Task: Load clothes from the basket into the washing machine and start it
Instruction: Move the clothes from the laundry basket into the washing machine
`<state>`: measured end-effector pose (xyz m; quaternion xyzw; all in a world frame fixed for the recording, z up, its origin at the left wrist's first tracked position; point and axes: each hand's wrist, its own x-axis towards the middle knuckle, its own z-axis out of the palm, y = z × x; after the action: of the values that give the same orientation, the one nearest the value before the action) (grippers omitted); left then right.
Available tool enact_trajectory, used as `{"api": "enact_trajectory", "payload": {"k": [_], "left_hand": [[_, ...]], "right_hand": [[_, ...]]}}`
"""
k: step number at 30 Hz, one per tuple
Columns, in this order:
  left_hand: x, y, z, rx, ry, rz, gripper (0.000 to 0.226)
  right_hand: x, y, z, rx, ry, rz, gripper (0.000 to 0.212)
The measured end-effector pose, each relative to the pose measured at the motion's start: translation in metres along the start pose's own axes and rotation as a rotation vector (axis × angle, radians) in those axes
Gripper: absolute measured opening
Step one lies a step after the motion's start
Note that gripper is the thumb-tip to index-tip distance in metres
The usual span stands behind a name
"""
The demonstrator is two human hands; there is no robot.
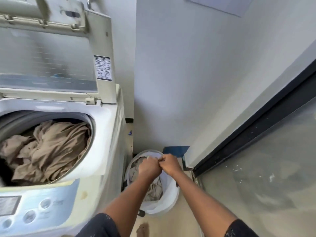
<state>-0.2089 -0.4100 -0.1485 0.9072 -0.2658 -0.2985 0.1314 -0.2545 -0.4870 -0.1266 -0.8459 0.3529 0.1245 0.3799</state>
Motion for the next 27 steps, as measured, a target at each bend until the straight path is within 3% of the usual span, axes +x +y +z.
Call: {"api": "enact_trajectory", "payload": {"k": [2, 5, 8, 13, 16, 19, 22, 27], "left_hand": [[0.018, -0.008, 0.040, -0.003, -0.094, -0.082, 0.038], [0.039, -0.015, 0.105, 0.047, -0.243, -0.165, 0.043], [0.060, -0.024, 0.165, 0.099, -0.335, -0.183, 0.041], [0.119, -0.063, 0.256, 0.200, -0.335, -0.134, 0.039], [0.184, -0.098, 0.296, 0.146, -0.271, -0.214, 0.039], [0.246, -0.136, 0.342, 0.084, -0.062, -0.220, 0.042], [0.290, -0.165, 0.381, 0.038, -0.221, -0.346, 0.052], [0.347, -0.200, 0.441, -0.068, -0.126, -0.260, 0.079]], "right_hand": [[0.017, 0.030, 0.016, 0.007, -0.064, 0.054, 0.013], [0.048, 0.084, 0.041, -0.032, -0.130, 0.132, 0.032], [0.076, 0.134, 0.069, -0.070, -0.207, 0.207, 0.018], [0.149, 0.206, 0.128, -0.090, -0.285, 0.226, 0.008], [0.210, 0.237, 0.171, -0.138, -0.301, 0.172, 0.030], [0.271, 0.265, 0.218, -0.277, -0.413, 0.126, 0.041], [0.326, 0.296, 0.264, -0.421, -0.493, 0.166, 0.041], [0.392, 0.329, 0.329, -0.476, -0.180, 0.045, 0.063]]}}
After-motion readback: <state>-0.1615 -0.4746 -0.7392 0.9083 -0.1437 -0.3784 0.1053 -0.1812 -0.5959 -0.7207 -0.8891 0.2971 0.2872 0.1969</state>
